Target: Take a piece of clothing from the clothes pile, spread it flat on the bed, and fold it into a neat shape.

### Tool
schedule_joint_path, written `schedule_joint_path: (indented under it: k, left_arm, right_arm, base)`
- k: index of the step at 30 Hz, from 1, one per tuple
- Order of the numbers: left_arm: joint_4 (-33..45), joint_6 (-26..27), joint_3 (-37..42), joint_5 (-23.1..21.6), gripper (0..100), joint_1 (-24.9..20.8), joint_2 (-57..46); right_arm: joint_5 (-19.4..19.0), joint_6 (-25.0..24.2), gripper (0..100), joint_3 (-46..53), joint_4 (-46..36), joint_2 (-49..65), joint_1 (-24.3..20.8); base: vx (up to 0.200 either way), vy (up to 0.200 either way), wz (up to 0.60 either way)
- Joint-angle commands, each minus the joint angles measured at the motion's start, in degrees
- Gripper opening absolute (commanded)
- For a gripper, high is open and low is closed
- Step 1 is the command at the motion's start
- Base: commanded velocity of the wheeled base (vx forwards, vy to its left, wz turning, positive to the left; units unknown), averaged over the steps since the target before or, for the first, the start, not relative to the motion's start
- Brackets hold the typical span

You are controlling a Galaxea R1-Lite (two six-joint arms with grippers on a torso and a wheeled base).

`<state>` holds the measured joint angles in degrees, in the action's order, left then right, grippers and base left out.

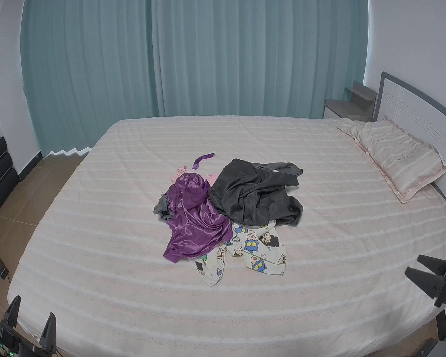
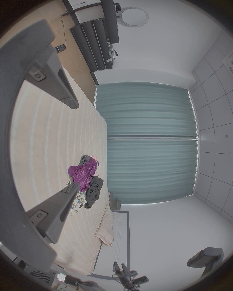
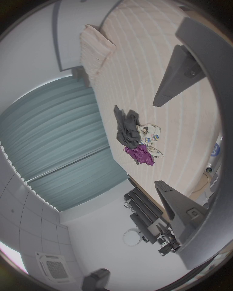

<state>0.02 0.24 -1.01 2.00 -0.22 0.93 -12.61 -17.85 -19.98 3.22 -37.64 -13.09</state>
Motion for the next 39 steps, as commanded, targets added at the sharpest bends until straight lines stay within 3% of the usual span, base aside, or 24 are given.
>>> schedule_joint_path:
  k: [1, 3, 6, 7, 12, 17, 26, 39]
  left_arm:
    - [-0.02, 0.02, 1.01, 0.02, 100, 0.04, -0.93]
    - [-0.02, 0.02, 1.01, 0.02, 100, -0.04, -0.93]
    - [-0.02, 0.02, 1.01, 0.02, 100, 0.04, -0.93]
    - [-0.02, 0.02, 1.01, 0.02, 100, 0.04, -0.93]
    - [-0.02, 0.02, 1.01, 0.02, 100, 0.04, -0.93]
    - [-0.02, 0.02, 1.01, 0.02, 100, -0.04, -0.93]
    - [-0.02, 0.02, 1.01, 0.02, 100, -0.04, -0.93]
    - [-0.02, 0.02, 1.01, 0.02, 100, 0.04, -0.93]
  right_arm:
    - [-4.45, -10.72, 100, -2.61, 17.26, -35.48, -4.66]
    - [-4.53, -14.23, 100, -3.4, 24.64, -45.06, -5.19]
    - [-4.09, -15.64, 100, -4.89, 28.77, -51.48, -6.59]
    - [-3.39, -17.92, 100, -6.91, 34.14, -59.83, -7.65]
    - [-0.75, -21.7, 100, -12.8, 41.52, -73.1, -9.67]
    - [3.2, -22.06, 100, -19.31, 45.39, -87.07, -9.76]
    - [6.54, -21.44, 100, -24.67, 48.99, -97.27, -9.85]
    - [6.54, -19.77, 100, -30.73, 48.2, -100.78, -10.02]
  base:
    - [0.0, 0.0, 0.0]
    - [0.0, 0.0, 0.0]
    - [0.0, 0.0, 0.0]
    - [0.0, 0.0, 0.0]
    - [0.0, 0.0, 0.0]
    - [0.0, 0.0, 0.0]
    - [0.0, 0.0, 0.0]
    - [0.0, 0.0, 0.0]
